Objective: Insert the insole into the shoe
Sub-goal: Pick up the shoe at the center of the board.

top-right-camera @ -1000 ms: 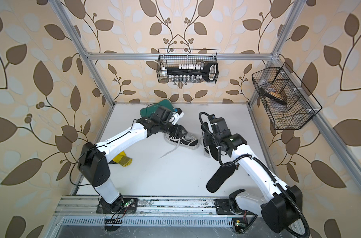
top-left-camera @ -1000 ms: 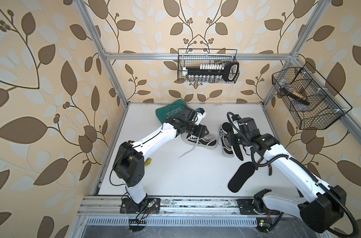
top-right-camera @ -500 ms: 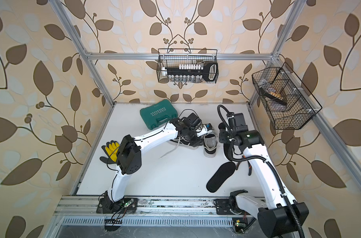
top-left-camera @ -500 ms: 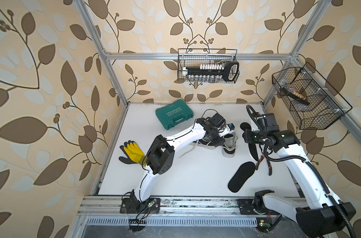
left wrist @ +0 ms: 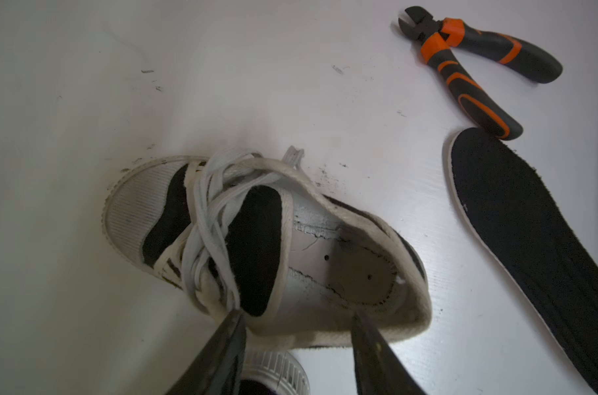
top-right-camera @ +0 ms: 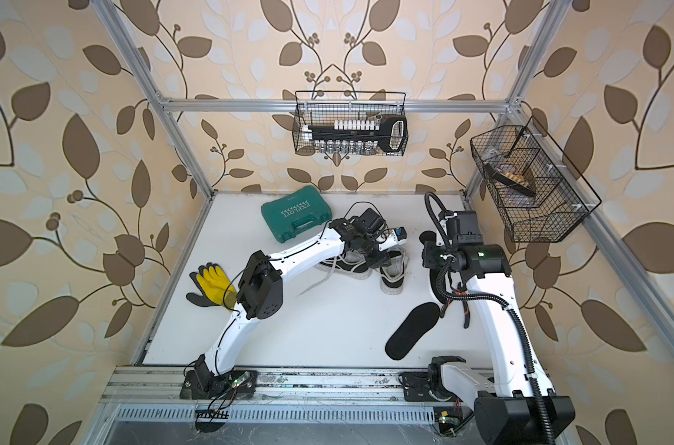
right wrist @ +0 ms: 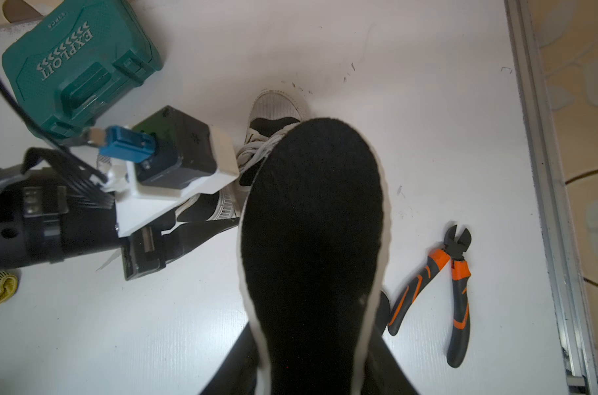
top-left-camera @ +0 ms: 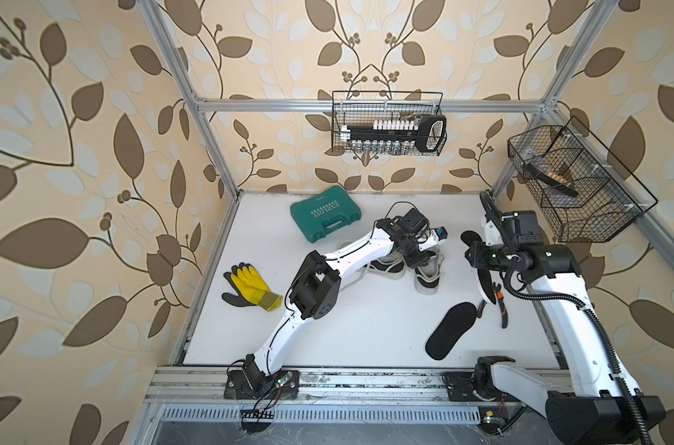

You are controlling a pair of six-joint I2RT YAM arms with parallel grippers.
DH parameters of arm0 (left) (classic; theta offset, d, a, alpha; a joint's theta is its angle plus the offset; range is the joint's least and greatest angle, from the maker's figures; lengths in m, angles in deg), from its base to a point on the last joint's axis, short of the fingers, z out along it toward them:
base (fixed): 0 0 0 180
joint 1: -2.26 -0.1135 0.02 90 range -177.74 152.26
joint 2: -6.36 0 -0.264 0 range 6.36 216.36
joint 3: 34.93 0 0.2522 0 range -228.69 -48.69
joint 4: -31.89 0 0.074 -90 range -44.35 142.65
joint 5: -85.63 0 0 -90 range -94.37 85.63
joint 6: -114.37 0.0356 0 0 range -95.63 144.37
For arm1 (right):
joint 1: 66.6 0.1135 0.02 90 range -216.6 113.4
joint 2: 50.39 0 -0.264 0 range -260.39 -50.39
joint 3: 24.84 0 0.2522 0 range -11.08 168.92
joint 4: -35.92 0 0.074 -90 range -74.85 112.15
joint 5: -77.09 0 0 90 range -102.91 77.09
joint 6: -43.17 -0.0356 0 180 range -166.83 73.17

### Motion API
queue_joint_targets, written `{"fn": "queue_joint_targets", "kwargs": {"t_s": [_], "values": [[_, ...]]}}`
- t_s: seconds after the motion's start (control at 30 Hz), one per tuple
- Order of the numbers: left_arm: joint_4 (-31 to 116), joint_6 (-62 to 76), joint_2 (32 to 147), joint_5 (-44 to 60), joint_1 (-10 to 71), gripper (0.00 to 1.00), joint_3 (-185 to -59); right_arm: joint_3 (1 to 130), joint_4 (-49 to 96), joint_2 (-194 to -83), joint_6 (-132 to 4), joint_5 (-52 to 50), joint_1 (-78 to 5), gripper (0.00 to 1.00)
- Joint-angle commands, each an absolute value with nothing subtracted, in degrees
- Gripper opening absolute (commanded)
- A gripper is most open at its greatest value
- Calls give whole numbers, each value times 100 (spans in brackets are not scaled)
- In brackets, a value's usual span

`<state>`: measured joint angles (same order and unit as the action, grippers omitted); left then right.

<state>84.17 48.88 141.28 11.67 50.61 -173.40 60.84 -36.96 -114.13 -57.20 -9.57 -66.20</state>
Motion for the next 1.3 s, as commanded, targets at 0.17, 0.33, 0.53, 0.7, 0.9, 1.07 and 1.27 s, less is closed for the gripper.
{"fn": "queue_joint_targets", "kwargs": {"t_s": [0.17,0.33,0.53,0.7,0.9,1.07,1.27], "values": [[7995,4938,14437,1093,5055,52,-17826,6252,-3889,-11306,-5562,-763,-6686,37],[7777,4993,14558,939,5060,52,-17821,6171,-3851,-11263,-5570,-754,-6699,37],[7750,5212,14730,695,5121,52,-17860,6043,-3766,-11246,-5582,-620,-6784,37],[7535,5224,14713,442,5130,46,-17711,5734,-3603,-11112,-5483,-970,-6780,34],[7409,5073,14676,425,5134,22,-17719,5312,-3272,-10891,-5483,-791,-6778,33],[7390,4863,14568,405,5127,4,-17728,5168,-3177,-10876,-5462,-785,-6783,33],[7732,4491,14533,505,5078,0,-18037,5255,-3172,-10967,-5370,-916,-6785,33]]}}
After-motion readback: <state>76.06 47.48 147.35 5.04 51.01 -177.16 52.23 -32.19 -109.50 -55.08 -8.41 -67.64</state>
